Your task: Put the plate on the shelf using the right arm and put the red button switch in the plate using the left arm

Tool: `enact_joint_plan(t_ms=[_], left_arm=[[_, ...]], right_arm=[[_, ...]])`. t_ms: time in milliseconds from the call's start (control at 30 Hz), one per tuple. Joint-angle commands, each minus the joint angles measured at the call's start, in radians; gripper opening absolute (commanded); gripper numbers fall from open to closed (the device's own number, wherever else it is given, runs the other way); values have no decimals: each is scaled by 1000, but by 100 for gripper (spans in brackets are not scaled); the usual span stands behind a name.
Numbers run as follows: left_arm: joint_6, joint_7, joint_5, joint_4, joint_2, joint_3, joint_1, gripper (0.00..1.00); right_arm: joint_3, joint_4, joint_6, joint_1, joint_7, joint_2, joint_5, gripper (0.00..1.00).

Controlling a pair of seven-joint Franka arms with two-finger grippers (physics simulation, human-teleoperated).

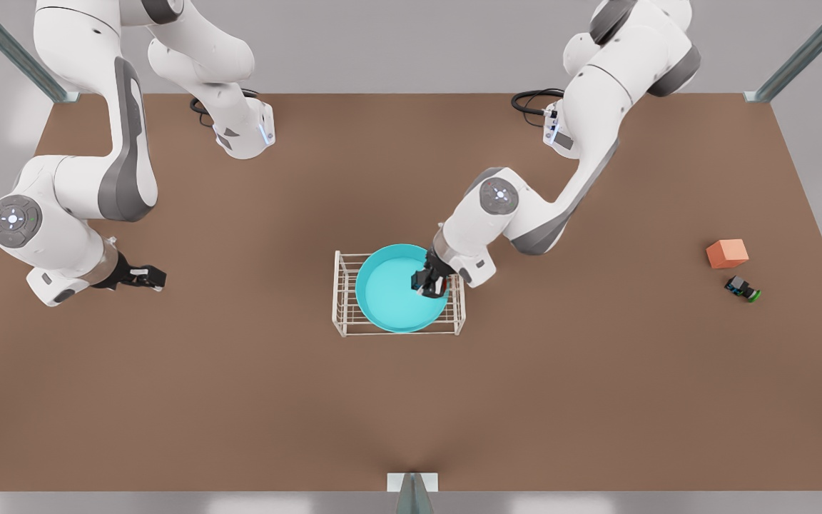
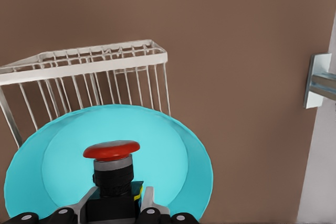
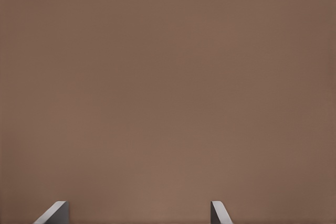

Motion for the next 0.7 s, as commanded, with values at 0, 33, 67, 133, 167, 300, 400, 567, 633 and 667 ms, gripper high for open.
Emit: enact_joint_plan(t_ms=[0, 33, 67, 133, 167, 300, 400, 567, 633, 667], left_arm=[[217, -233, 30, 3, 28, 1, -18, 36], [217, -235, 37, 1, 28, 1, -23, 75], [218, -244, 41, -1, 28, 1, -35, 100], [217, -248, 41, -4, 28, 1, -35, 100], [217, -248, 44, -5, 28, 2, -35, 100], [-252, 273, 140, -5, -92, 5, 45, 100], [-654, 942, 42, 7, -222, 2, 263, 100], [-954, 1627, 7, 197, -244, 258, 305, 100], [-1008, 2140, -140, 185, -295, 588, 102, 100], [-851, 2161, -134, -11, -405, 587, 88, 100]], right_arm=[[0, 0, 4, 0, 25, -1, 1, 100], [0, 0, 4, 0, 25, -1, 1, 100], [0, 0, 4, 0, 25, -1, 1, 100], [0, 0, 4, 0, 25, -1, 1, 100], [0, 0, 4, 0, 25, -1, 1, 100], [0, 0, 4, 0, 25, 1, 1, 100], [0, 0, 4, 0, 25, 1, 1, 100], [-2, 0, 4, 0, 25, 1, 2, 100], [-2, 0, 4, 0, 25, 2, 1, 100], [-2, 0, 4, 0, 25, 2, 1, 100]])
